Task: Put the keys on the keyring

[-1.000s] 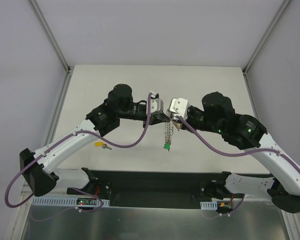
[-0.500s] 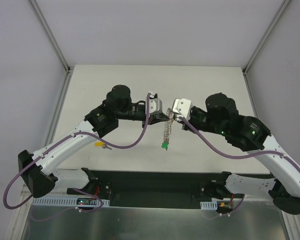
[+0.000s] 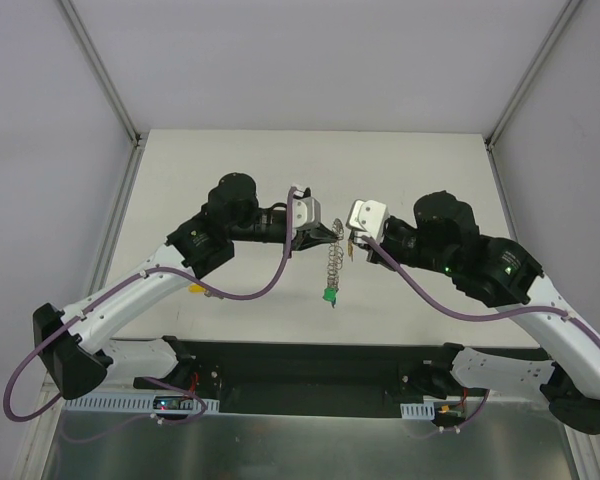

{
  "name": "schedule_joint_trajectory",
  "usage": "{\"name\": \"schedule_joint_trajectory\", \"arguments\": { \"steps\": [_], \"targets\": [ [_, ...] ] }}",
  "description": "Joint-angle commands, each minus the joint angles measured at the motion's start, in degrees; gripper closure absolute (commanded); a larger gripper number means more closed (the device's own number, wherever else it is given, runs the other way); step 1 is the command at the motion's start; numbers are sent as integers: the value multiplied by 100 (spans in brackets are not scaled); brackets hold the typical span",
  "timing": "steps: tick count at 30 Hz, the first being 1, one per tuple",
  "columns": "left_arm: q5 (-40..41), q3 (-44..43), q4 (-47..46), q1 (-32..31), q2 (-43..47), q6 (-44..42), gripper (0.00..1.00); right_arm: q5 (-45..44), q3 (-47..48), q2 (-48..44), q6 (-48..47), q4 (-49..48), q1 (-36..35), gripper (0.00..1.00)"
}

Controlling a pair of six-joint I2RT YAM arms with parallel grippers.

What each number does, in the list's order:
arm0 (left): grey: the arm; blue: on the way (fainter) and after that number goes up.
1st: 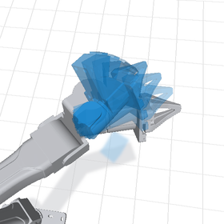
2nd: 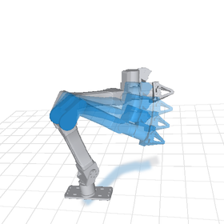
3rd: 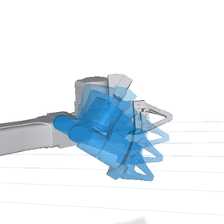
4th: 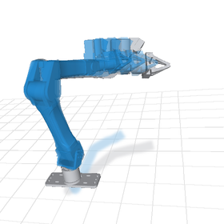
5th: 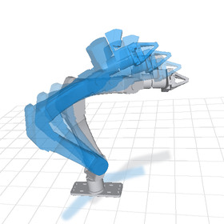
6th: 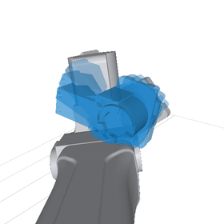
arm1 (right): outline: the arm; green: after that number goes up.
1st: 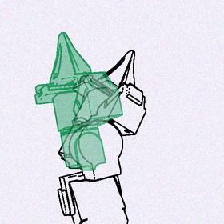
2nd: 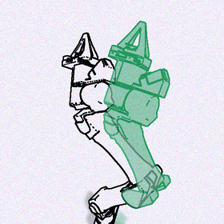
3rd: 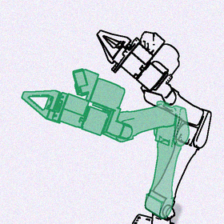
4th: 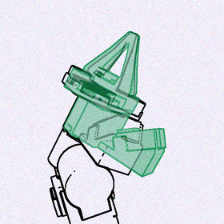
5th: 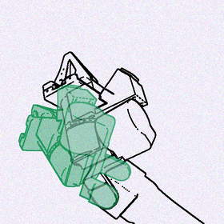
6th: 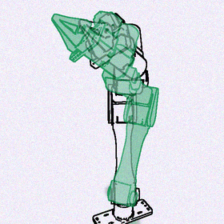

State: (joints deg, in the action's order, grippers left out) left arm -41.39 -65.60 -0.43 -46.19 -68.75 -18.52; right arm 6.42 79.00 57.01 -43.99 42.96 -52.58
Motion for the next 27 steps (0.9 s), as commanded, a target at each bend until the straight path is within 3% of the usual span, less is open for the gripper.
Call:
{"name": "schedule_joint_trajectory", "arguments": {
  "steps": [1,27],
  "targets": [
    [-229,21,-608,-48,266,165,100,53,-25,-76,118,-244,37,99],
    [-423,21,-687,-56,222,218,100,220,10,-164,171,-420,55,99]
  ]
}}
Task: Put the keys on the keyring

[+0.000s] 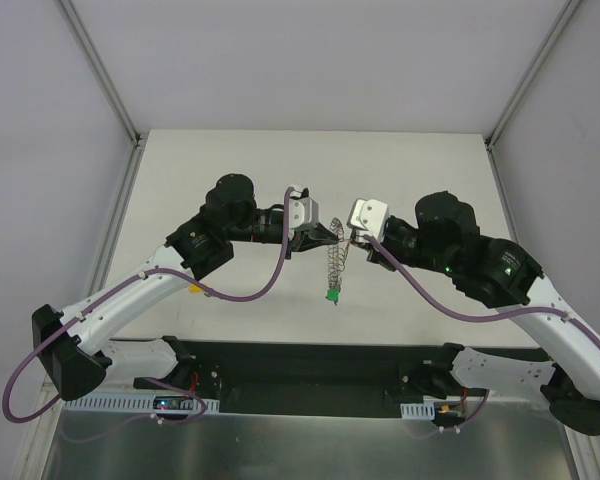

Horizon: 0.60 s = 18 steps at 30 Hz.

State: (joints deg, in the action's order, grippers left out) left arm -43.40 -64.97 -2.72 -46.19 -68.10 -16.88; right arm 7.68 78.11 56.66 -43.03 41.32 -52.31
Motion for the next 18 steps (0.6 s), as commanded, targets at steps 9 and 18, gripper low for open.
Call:
{"name": "schedule_joint_trajectory", "arguments": {
  "steps": [9,18],
  "targets": [
    [-362,-86,-457,-56,121,45,100,93,117,-112,40,-239,28,99],
    [-476,-104,-457,-56,95,54,100,58,135,-94,31,-238,28,99]
  ]
}}
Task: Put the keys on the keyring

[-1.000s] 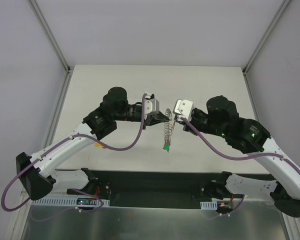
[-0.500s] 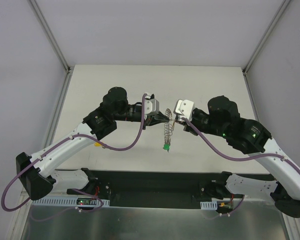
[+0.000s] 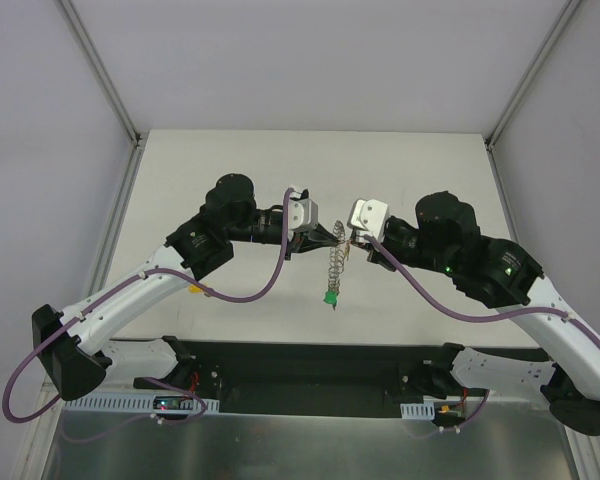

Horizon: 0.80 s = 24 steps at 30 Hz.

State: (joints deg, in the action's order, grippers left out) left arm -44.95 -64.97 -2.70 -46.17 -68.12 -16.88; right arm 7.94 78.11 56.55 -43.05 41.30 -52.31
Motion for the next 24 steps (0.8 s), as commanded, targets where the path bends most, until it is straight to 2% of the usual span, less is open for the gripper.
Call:
{"name": "schedule_joint_trajectory", "arguments": {
  "steps": [1,24],
  "targets": [
    [-330,-104,-460,-50,97,54,100,49,135,-83,42,-236,28,99],
    [-594,-358,-460,-85,-176,124,100,366,231,57,165,-254,11,99]
  ]
}}
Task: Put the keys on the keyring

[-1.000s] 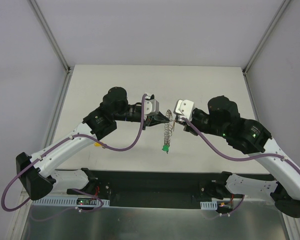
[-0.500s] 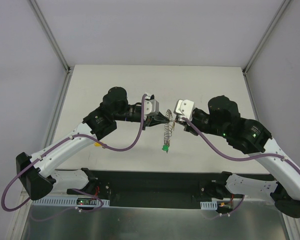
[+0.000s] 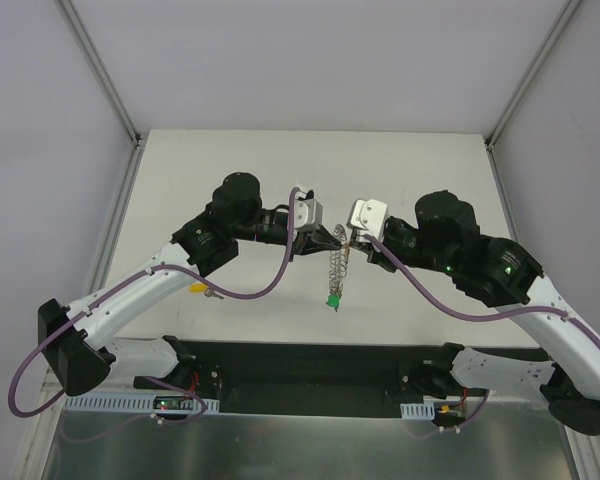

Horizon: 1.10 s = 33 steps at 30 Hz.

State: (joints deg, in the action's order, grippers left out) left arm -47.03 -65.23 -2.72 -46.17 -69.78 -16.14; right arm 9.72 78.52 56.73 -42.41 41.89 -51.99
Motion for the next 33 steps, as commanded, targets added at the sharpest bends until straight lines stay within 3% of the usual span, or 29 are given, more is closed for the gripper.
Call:
{"name": "schedule_joint_trajectory", "arguments": {
  "steps": [1,13,20,33],
  "targets": [
    [-378,-341,-457,-85,-1,50,100,180,199,57,110,-304,-31,99],
    [43,-297,-484,-94,34,111,100,241,181,49,111,-251,-31,99],
    [580,-288,-484,-85,69,602,100,197,146,-30,-162,21,-31,99],
    [791,-139,-835,-76,342,1324,100,136,32,119,-390,276,-40,99]
  ]
}}
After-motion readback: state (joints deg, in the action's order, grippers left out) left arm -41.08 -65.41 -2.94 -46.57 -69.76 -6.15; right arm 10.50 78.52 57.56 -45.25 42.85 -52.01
